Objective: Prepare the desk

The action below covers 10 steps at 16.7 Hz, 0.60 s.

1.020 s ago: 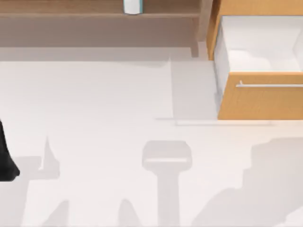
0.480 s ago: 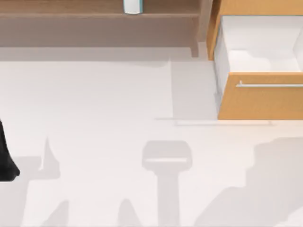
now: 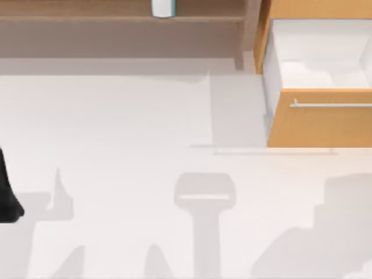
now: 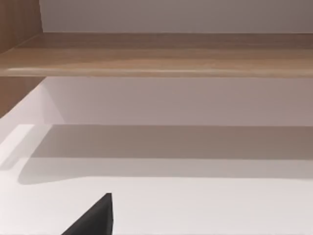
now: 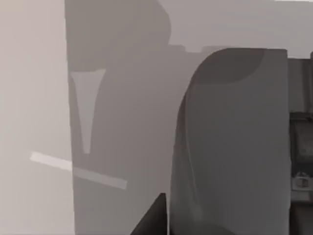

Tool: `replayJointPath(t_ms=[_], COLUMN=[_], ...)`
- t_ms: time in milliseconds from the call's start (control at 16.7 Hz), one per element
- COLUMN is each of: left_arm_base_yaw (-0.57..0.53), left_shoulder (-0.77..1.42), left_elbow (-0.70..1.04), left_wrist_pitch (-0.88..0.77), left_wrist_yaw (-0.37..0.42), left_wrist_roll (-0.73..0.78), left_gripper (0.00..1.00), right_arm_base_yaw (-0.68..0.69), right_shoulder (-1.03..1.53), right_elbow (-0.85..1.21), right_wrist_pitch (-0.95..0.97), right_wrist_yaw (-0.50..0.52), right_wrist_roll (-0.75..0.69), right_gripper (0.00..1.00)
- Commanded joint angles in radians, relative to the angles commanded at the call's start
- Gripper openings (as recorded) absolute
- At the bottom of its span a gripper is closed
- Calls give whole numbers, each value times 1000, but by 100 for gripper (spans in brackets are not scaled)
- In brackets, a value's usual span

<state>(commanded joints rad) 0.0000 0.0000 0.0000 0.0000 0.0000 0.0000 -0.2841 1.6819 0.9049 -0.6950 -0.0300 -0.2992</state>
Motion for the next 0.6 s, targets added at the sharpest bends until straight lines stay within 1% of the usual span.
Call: replayJointPath(t_ms=[600], left_arm_base_yaw=[0], left_shoulder=[0], left_elbow=[0], left_wrist_pitch=[0], left_wrist_yaw=[0], left_wrist_roll=[0], left_gripper=[100], right_arm_base_yaw=[0], right_shoulder=[0], right_elbow=[0], right_wrist_pitch=[0], right_wrist_yaw=[0], right_wrist_roll=[0], right_gripper=[75])
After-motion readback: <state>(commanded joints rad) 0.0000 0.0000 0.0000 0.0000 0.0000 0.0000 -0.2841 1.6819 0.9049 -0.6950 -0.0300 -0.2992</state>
